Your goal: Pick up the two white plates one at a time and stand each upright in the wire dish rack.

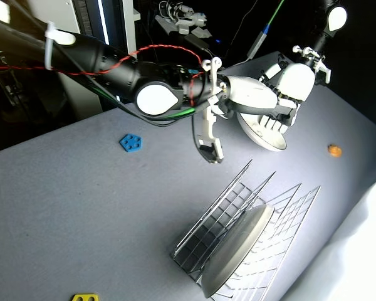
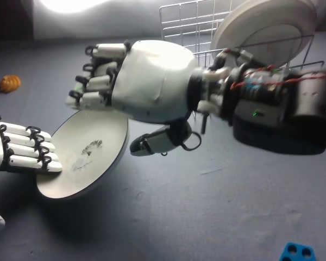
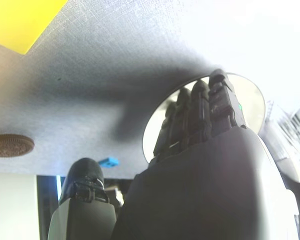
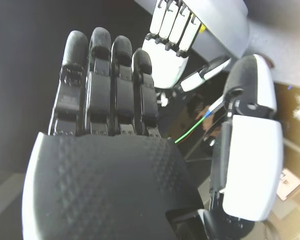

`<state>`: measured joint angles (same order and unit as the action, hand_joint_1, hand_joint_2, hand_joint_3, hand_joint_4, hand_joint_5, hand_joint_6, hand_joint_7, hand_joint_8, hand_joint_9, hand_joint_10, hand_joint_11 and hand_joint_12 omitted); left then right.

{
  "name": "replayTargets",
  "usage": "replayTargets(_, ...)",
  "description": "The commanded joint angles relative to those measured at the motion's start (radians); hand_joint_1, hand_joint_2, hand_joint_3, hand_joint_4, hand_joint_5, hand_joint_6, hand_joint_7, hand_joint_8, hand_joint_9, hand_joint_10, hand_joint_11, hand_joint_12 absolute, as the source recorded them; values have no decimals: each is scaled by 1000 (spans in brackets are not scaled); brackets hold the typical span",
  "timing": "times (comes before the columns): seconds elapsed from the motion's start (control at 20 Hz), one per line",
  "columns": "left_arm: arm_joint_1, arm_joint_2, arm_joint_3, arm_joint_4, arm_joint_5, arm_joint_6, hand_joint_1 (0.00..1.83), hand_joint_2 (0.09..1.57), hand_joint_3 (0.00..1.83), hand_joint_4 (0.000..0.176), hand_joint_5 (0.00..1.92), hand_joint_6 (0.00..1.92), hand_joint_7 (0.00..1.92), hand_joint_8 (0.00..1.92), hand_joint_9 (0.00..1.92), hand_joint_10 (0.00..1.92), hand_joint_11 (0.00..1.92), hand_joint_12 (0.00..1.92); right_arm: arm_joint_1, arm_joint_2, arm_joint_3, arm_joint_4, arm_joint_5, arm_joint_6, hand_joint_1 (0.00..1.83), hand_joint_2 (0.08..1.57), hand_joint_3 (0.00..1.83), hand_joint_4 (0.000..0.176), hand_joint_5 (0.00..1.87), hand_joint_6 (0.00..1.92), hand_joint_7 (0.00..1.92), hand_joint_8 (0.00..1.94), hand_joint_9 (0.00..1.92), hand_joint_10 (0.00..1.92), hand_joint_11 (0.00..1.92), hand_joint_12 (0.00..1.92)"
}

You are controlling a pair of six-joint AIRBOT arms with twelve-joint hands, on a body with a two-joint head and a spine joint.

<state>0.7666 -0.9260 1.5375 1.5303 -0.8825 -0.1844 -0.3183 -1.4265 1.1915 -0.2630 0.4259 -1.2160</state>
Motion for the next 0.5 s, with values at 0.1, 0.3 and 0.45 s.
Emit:
replayTargets(0.1,7,-15,-3,20,-19,-4,0,1115,0,0,94,10,88,9,77,10,33,19,-35,-45,53,-36,134,-22,1130,978,0,0,249,0,294,0,328,0,0,858)
replayTargets(0.3,6,-16,-2,20,-19,-4,0,1118,0,0,83,10,78,8,62,5,19,16,-52,-93,91,-52,157,-33,1168,974,0,0,208,0,216,0,247,0,0,732)
replayTargets(0.45,6,-16,-2,21,-19,-4,0,1124,2,0,105,12,90,8,72,7,23,22,-57,-127,111,-52,167,-41,1130,985,3,0,135,1,159,2,158,2,0,539)
